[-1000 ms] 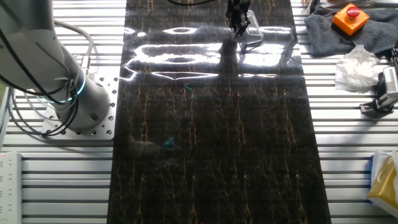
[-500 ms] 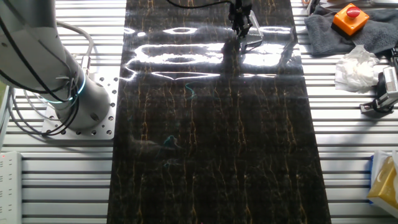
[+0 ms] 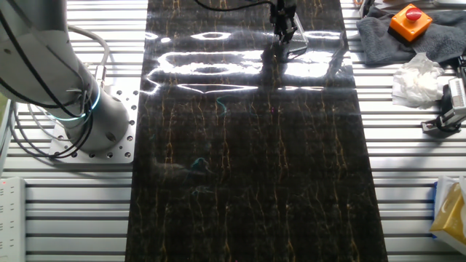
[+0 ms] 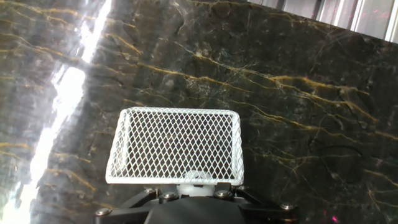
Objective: Push the soccer ball into the goal
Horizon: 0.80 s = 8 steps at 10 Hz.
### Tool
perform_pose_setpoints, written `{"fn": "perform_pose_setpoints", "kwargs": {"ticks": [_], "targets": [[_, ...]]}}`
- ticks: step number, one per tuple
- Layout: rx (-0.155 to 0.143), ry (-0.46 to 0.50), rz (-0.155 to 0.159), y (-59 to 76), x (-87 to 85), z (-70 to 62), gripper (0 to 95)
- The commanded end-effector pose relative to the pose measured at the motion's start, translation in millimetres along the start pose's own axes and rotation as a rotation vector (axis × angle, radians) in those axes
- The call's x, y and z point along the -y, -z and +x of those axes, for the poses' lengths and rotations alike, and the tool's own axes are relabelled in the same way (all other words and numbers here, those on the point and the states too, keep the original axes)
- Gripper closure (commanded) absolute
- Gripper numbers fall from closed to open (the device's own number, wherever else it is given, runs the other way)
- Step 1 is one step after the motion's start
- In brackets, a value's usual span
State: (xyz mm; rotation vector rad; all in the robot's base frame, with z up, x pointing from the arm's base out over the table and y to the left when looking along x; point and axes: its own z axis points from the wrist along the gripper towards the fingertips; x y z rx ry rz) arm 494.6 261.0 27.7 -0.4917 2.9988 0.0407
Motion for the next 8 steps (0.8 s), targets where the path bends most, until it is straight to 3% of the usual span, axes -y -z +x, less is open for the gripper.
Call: {"fn": "perform_pose_setpoints", "kwargs": {"ticks": [1,4,5,6,7,8], "targets": [[0.003,-0.001,-0.004,1.0,0.0,0.0,95.0],[0.011,-0.001,-0.005,-0.8,0.5,-0.8,95.0],[0.011,-0.004,-0.002,-0.6,0.4,-0.8,76.0],[0.009,-0.007,0.0,0.2,0.1,-0.6,76.0],[0.016,-0.006,-0.004,0.1,0.1,-0.6,57.0],[0.019,-0.007,-0.004,-0.1,0.1,-0.7,57.0]]}}
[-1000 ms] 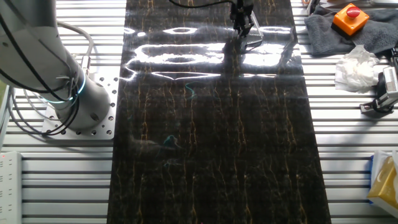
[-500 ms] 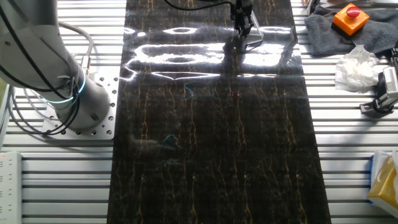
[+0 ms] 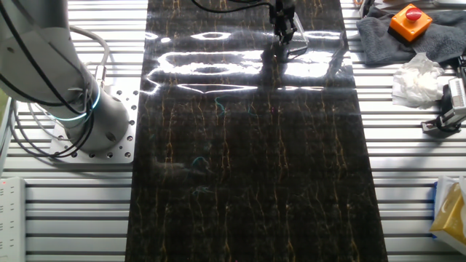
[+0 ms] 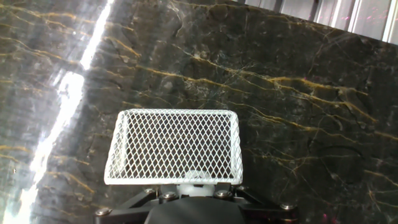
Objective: Push the soccer ball into the goal
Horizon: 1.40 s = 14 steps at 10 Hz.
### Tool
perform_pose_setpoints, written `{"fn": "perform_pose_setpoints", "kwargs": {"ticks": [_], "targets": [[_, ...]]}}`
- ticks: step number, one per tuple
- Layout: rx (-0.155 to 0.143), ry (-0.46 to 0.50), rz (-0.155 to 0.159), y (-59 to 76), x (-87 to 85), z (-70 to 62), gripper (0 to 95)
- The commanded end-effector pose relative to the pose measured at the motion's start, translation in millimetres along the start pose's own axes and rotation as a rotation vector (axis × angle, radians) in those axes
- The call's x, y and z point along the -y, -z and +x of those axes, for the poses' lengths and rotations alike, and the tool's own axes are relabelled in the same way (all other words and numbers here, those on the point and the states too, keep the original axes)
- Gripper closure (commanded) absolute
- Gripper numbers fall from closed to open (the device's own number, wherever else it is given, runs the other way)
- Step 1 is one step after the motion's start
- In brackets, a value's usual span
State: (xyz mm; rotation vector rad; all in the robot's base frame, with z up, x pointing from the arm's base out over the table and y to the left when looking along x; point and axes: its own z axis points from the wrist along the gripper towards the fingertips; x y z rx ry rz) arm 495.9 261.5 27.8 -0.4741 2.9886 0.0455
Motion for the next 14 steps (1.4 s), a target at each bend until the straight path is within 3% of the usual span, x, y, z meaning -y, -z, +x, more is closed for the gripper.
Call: {"fn": "perform_pose_setpoints", "kwargs": {"ticks": [1,2,8,11,12,13,14], "targets": [[0.009,0.003,-0.003,-0.1,0.2,0.7,57.0],[0.013,0.003,-0.004,-0.1,0.1,0.5,38.0],[0.006,0.015,-0.009,-0.1,0.1,0.4,38.0],[-0.067,0.037,-0.047,0.5,0.5,1.0,38.0],[-0.074,0.04,-0.05,0.7,0.8,1.2,38.0],[-0.135,0.057,-0.077,1.2,2.5,3.5,38.0],[-0.176,0.073,-0.094,0.9,3.5,5.9,38.0]]}}
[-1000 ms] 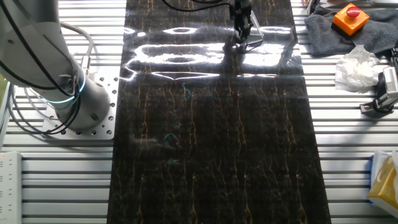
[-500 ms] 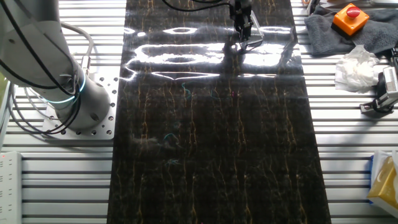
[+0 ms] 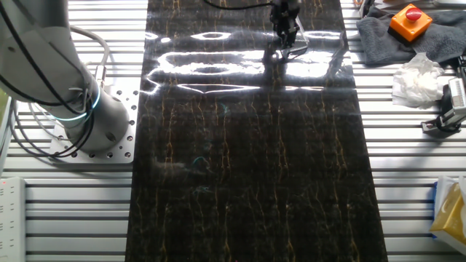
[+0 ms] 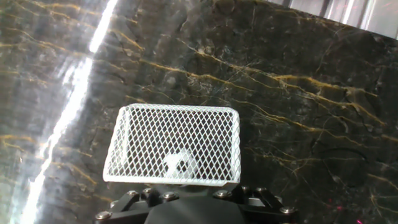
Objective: Push the soccer ball into the goal
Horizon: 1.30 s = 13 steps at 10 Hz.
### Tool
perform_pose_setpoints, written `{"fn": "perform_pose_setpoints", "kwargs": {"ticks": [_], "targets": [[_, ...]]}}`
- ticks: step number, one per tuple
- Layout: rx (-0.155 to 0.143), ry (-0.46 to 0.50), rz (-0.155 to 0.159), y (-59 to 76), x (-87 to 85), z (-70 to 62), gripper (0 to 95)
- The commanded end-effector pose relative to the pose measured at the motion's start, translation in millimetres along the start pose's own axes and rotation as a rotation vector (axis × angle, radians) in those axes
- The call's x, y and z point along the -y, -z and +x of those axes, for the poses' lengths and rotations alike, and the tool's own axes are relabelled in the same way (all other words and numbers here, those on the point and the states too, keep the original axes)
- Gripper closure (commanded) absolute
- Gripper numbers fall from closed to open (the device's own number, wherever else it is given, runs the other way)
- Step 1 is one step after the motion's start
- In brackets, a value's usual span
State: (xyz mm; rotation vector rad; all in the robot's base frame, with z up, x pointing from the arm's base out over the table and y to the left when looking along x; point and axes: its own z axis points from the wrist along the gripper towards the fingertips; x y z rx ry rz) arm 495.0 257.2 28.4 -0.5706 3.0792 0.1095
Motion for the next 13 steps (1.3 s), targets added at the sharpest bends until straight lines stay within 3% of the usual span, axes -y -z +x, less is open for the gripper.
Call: {"fn": "perform_pose_setpoints", "kwargs": {"ticks": [1,4,9,13], "targets": [[-0.101,0.035,-0.046,-0.6,0.0,5.1,38.0],[-0.174,0.075,-0.061,6.1,0.2,9.2,38.0],[-0.194,0.142,-0.059,23.7,3.2,25.2,38.0],[-0.196,0.167,-0.063,32.0,9.9,46.9,38.0]]}}
